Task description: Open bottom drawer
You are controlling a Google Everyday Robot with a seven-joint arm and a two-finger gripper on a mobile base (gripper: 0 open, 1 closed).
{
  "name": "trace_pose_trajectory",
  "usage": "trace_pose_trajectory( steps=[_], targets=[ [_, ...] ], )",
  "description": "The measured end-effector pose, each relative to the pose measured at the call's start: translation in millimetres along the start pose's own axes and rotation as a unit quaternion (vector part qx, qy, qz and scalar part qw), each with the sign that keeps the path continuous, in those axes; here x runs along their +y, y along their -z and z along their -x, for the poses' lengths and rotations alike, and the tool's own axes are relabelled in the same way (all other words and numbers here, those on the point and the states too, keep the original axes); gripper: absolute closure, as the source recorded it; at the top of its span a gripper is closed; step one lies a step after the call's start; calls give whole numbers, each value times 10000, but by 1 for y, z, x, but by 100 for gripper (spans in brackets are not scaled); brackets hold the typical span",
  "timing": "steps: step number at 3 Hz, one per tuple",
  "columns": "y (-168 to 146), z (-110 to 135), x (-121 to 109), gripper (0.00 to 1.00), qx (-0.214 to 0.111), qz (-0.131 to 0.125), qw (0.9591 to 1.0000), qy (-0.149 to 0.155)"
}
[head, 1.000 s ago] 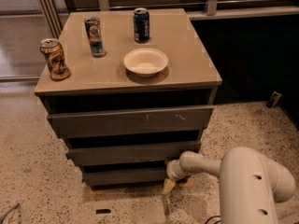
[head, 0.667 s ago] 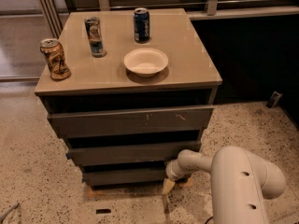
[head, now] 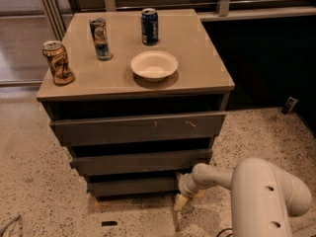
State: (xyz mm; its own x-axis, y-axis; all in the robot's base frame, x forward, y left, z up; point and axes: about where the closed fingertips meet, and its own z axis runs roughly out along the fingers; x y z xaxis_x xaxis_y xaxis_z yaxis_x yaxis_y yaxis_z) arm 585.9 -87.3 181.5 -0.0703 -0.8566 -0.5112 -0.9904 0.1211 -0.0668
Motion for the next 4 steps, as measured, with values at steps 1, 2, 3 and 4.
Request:
trace_pose_trajectory(
  steps=[1,2,3,4],
  targets=[
    [0,0,0,0,0,0,10000,0],
    [-3,0,2,0,38,63,10000,-24],
    [-6,-2,7,0,144,259,9994,-150],
    [-9,-9,14,0,241,521,9976,-386]
  ],
)
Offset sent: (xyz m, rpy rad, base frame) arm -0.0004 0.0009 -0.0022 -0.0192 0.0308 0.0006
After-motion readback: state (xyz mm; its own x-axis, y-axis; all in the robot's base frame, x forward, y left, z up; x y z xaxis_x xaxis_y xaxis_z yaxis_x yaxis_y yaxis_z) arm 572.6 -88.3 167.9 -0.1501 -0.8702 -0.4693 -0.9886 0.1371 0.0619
